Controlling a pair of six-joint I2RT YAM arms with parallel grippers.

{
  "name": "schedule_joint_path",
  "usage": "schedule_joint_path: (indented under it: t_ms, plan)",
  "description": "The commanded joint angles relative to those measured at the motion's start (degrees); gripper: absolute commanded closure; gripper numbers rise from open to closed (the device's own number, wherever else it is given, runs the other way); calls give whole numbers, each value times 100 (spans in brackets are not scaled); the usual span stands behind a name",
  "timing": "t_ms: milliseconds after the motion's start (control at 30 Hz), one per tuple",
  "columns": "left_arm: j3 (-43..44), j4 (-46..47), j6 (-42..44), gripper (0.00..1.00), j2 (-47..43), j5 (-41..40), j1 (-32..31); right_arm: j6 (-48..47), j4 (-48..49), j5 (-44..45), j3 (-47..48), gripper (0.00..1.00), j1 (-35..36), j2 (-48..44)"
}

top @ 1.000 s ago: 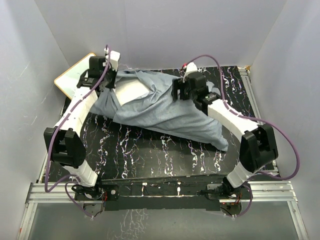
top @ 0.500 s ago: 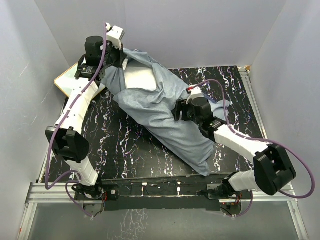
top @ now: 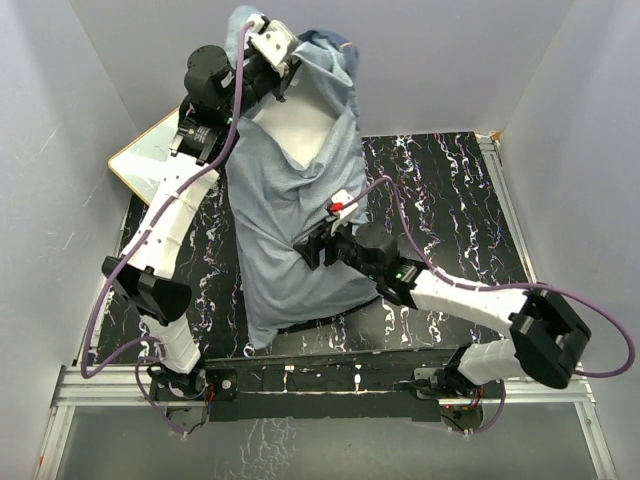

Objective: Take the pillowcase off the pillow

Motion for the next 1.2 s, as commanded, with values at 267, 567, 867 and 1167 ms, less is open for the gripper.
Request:
schedule_joint_path:
  t_ms: [267, 567, 867, 1167]
  plan:
    - [-184, 972, 1323, 100, -1304, 1010, -1395, -790, 1139, 245, -1122, 31, 83, -307]
    - [-399, 1026, 2099, 100, -1830, 549, -1997, -1304, 1262, 237, 759, 29, -915, 942]
    - [-2034, 1322, 3081, 100, -2878, -1085, -1996, -1214, 503, -487, 1337, 29, -1671, 760]
    - [-3820, 881, 3069, 100, -3642, -1727, -1991, -610, 589, -592, -200, 32, -1119, -220]
